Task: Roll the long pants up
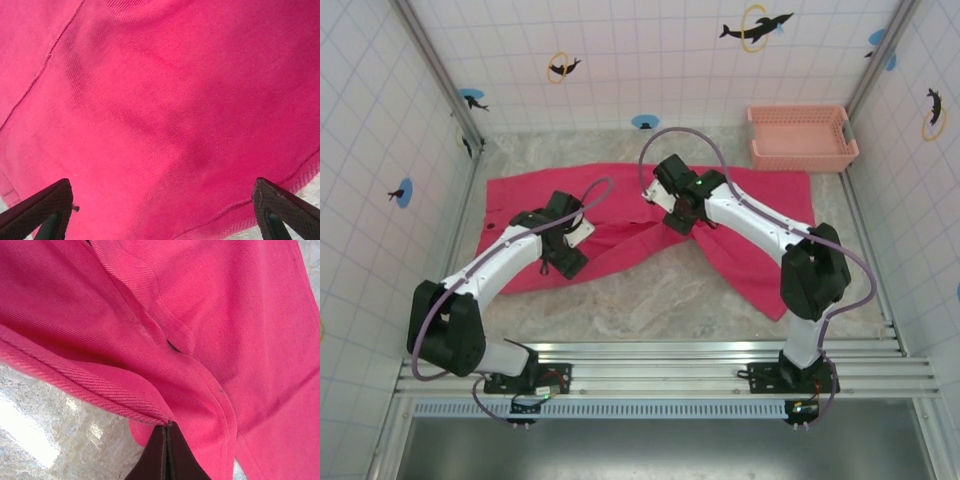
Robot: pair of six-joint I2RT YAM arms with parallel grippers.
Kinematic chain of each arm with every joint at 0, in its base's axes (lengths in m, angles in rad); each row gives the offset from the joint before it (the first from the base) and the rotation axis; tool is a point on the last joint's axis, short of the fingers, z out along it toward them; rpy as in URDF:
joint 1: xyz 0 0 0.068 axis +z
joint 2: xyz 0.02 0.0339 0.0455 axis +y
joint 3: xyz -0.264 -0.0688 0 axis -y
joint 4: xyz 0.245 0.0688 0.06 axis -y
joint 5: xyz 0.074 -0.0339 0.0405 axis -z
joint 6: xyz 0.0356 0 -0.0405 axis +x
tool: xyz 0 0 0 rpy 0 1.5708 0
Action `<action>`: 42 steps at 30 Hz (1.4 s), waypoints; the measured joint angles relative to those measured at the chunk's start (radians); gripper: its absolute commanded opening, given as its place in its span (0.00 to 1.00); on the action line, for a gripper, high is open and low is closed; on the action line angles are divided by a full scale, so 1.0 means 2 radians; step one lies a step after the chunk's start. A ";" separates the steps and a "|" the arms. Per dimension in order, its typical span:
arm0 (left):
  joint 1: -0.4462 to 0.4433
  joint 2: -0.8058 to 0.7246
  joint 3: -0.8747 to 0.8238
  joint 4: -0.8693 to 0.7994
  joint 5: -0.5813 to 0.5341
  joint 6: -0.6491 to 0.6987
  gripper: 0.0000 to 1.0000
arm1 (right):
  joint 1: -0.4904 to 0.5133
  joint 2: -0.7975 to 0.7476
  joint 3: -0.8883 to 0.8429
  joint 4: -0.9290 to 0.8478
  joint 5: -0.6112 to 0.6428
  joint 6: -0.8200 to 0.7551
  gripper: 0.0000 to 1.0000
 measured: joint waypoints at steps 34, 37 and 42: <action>-0.011 0.112 0.047 -0.044 0.029 0.002 0.00 | -0.036 0.010 0.032 -0.003 -0.026 0.020 0.00; -0.011 0.112 0.067 -0.055 0.013 0.001 0.00 | -0.040 0.009 0.031 -0.005 -0.025 0.020 0.00; -0.011 0.115 0.141 -0.096 -0.036 0.001 0.00 | -0.050 0.007 0.033 -0.012 -0.021 0.020 0.00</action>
